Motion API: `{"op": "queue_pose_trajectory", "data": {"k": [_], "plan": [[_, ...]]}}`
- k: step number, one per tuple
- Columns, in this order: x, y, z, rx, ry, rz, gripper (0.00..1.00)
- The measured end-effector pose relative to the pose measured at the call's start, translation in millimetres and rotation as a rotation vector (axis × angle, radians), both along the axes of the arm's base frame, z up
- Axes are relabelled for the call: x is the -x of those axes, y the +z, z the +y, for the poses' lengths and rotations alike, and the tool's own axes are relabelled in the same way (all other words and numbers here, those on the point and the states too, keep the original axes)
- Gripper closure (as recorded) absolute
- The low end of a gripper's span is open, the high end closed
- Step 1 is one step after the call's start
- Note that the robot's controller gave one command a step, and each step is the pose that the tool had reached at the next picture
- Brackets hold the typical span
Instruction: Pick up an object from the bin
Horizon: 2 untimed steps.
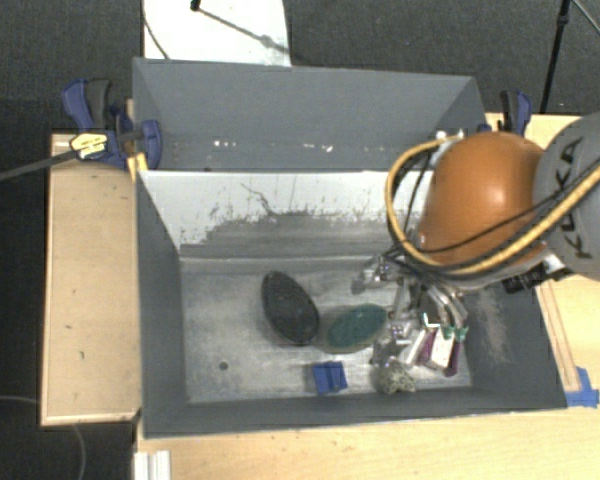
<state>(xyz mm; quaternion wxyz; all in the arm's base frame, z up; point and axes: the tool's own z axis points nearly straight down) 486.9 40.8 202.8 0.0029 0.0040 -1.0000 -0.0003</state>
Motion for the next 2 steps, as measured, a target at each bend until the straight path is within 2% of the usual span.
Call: {"op": "queue_pose_trajectory", "data": {"k": [1, 2], "plan": [[-69.7, -133, 37, -0.001, 0.123, -0.012, 0.00], [-49.8, -131, 125, -0.005, -0.007, -0.012, 0.00]]}}
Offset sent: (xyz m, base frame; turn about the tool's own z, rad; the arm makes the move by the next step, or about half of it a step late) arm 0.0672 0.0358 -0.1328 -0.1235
